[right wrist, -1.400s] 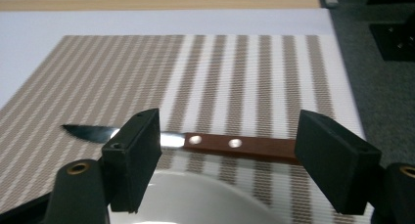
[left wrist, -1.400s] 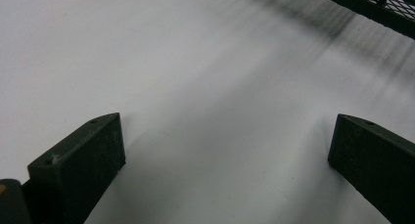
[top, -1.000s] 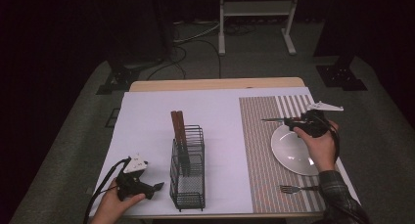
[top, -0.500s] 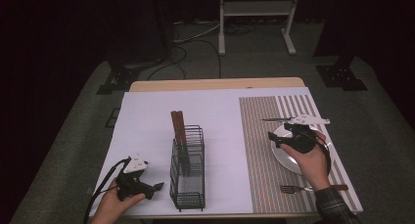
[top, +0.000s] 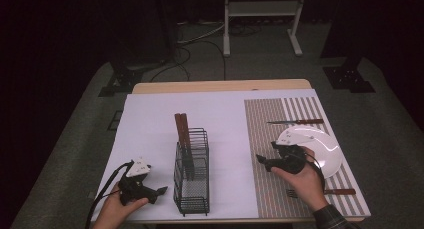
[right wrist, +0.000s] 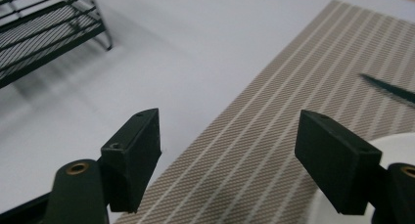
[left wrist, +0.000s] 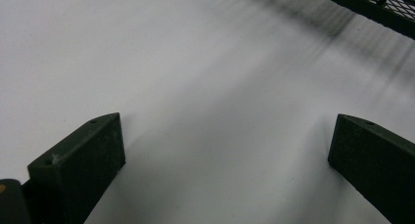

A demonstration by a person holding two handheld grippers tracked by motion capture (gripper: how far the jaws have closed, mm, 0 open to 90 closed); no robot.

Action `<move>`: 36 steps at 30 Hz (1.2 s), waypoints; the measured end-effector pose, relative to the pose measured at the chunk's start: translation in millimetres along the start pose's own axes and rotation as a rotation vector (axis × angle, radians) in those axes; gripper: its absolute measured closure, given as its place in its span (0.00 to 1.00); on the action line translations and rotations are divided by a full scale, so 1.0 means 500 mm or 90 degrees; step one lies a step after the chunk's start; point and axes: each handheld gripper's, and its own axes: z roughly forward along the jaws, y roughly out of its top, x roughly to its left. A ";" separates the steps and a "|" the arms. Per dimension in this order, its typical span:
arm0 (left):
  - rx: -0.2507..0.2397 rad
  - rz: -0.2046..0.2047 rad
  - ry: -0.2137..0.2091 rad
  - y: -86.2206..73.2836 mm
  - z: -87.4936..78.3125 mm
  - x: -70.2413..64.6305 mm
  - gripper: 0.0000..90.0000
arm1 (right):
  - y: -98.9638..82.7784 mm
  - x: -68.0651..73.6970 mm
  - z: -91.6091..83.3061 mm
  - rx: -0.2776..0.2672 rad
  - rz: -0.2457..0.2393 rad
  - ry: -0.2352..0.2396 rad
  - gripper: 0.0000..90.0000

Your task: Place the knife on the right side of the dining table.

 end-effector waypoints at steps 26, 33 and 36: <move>0.002 0.001 0.000 0.000 0.000 0.000 0.00 | -0.027 0.146 0.096 0.072 -0.123 0.125 0.21; 0.002 0.001 -0.001 0.000 0.000 0.001 0.00 | -0.030 0.156 0.101 0.074 -0.135 0.124 0.19; 0.002 0.002 0.000 0.000 0.000 0.000 0.00 | -0.032 0.155 0.102 0.071 -0.134 0.126 0.19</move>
